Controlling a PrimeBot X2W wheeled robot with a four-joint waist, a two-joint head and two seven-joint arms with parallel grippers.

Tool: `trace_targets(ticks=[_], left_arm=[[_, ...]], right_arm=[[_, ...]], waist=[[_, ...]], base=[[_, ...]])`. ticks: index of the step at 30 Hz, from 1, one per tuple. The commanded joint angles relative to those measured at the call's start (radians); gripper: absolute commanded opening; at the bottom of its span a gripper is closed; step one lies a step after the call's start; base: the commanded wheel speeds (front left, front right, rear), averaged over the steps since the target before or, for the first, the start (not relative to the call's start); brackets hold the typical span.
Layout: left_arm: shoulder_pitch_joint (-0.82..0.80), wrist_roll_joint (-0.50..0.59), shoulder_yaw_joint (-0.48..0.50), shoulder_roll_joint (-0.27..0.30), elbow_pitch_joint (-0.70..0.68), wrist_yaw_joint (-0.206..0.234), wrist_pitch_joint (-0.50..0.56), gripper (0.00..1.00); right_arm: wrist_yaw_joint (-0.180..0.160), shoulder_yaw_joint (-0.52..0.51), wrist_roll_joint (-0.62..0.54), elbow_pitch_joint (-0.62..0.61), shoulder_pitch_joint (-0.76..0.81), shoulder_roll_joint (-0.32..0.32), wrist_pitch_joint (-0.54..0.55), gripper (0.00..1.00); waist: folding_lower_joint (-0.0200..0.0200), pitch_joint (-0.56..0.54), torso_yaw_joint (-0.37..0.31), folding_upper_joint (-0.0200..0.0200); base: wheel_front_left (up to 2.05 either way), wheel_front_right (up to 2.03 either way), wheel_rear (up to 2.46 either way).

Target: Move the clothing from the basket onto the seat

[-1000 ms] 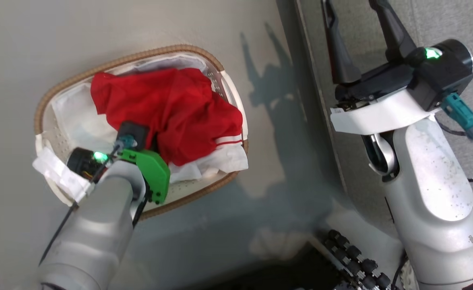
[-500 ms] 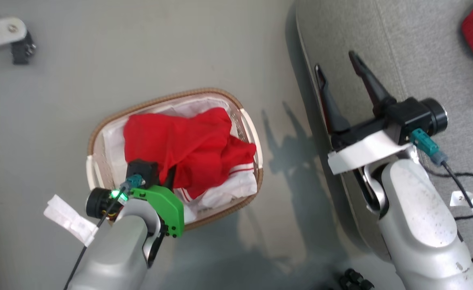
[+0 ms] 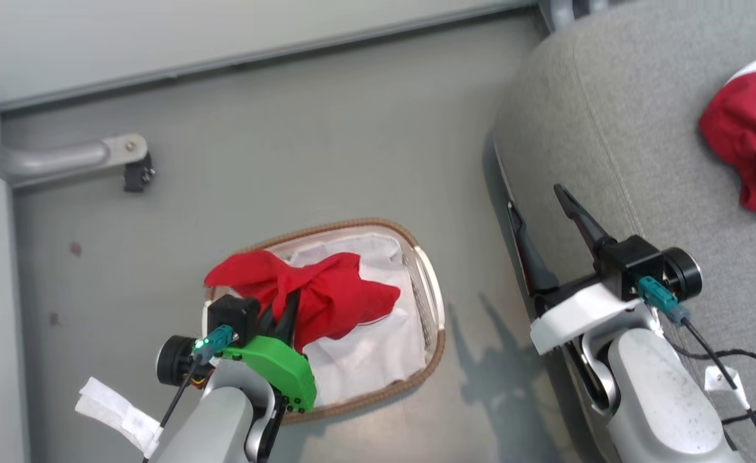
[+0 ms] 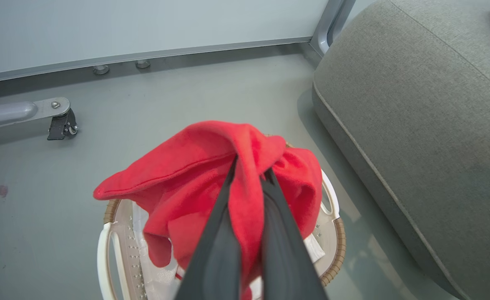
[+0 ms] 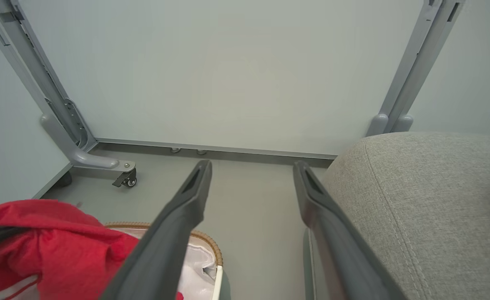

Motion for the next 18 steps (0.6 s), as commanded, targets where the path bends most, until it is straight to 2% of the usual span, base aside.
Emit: trace_targets(ticks=[1,6,18], left_arm=[[0.026,0.015,0.017,-0.003,-0.029,-0.004,-0.004,0.00],[0.074,0.057,0.075,-0.025,-0.160,-0.020,-0.004,0.00],[0.085,0.082,0.107,-0.035,-0.339,-0.032,-0.004,0.00]], right_arm=[[-0.001,-0.002,0.001,0.007,0.027,-0.004,-0.002,1.00],[-0.001,-0.007,0.012,0.022,0.089,-0.004,-0.002,1.00],[-0.001,0.013,0.018,0.064,0.209,-0.004,-0.002,1.00]], waist=[[0.0000,-0.107,0.055,0.0000],[0.0000,-0.191,0.079,0.0000],[0.0000,-0.303,0.102,0.0000]], base=[[0.00,0.00,0.00],[0.00,0.00,0.00],[0.00,0.00,0.00]])
